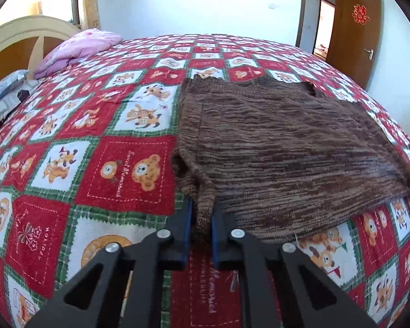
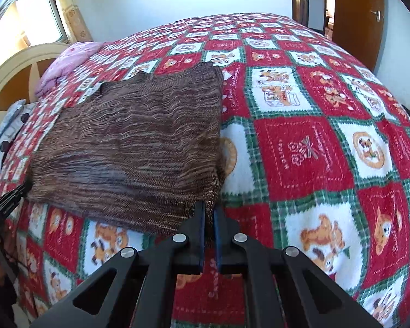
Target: Fold small clothes
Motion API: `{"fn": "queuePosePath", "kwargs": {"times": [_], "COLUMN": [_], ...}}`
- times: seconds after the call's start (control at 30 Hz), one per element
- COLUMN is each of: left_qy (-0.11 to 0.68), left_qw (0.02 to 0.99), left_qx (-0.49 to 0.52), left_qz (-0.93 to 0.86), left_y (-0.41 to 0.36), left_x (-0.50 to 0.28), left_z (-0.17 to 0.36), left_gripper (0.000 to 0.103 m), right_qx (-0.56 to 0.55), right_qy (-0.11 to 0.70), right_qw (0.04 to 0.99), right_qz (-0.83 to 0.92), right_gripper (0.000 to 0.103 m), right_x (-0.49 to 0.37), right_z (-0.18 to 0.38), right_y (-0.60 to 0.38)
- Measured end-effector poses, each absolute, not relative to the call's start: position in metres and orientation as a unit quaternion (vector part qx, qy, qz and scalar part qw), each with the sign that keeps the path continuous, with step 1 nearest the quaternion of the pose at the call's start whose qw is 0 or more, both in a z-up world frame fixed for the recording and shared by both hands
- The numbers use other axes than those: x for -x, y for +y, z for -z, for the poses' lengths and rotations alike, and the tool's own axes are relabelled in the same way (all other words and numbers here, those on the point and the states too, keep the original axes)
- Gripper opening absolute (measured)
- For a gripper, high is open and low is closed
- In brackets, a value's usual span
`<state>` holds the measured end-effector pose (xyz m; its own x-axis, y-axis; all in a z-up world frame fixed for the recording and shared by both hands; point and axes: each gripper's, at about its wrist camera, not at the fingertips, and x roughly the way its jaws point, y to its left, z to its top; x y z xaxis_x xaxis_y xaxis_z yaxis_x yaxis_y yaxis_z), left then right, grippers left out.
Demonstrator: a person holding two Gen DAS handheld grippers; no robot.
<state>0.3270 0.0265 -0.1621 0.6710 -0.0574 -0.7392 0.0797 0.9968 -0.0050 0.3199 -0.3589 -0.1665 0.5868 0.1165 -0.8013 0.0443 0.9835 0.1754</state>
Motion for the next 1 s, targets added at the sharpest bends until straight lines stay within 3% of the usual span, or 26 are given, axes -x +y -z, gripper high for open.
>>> {"fn": "queuePosePath", "kwargs": {"times": [0.1,0.2,0.23,0.27,0.3,0.47,0.53,0.6,0.7,0.87,1.0], "left_qy": [0.406,0.402,0.399,0.397,0.396,0.394,0.391,0.384,0.375,0.384,0.389], "left_qw": [0.913,0.915,0.916,0.917,0.917,0.918,0.92,0.923,0.927,0.923,0.92], "left_qx": [-0.005,-0.006,-0.01,-0.012,-0.012,0.009,0.013,0.011,0.006,0.009,0.002], "left_qz": [0.036,0.041,0.043,0.046,0.048,0.043,0.037,0.023,-0.007,-0.038,-0.045], "left_y": [0.031,0.034,0.034,0.034,0.035,0.049,0.055,0.061,0.073,0.092,0.096], "left_x": [-0.324,-0.317,-0.314,-0.311,-0.309,-0.303,-0.3,-0.298,-0.299,-0.306,-0.306], "left_z": [0.164,0.163,0.164,0.164,0.163,0.157,0.154,0.15,0.147,0.148,0.15], "left_gripper": [0.013,0.013,0.013,0.013,0.013,0.02,0.028,0.046,0.062,0.069,0.07], "right_qx": [-0.101,-0.103,-0.101,-0.097,-0.093,-0.042,-0.016,0.008,0.067,0.117,0.137], "right_qy": [0.453,0.45,0.447,0.442,0.435,0.397,0.394,0.391,0.388,0.382,0.382], "right_qw": [0.886,0.887,0.889,0.892,0.895,0.917,0.918,0.918,0.913,0.903,0.897], "right_qz": [-0.017,-0.008,-0.002,0.004,0.008,-0.017,-0.042,-0.066,-0.106,-0.159,-0.176], "right_gripper": [0.006,0.019,0.035,0.058,0.065,0.065,0.065,0.065,0.065,0.065,0.065], "right_x": [-0.318,-0.311,-0.308,-0.306,-0.304,-0.295,-0.296,-0.298,-0.3,-0.297,-0.297], "right_z": [0.167,0.164,0.162,0.159,0.154,0.124,0.118,0.117,0.124,0.138,0.146], "right_y": [-0.362,-0.362,-0.362,-0.361,-0.36,-0.329,-0.306,-0.283,-0.232,-0.168,-0.136]}}
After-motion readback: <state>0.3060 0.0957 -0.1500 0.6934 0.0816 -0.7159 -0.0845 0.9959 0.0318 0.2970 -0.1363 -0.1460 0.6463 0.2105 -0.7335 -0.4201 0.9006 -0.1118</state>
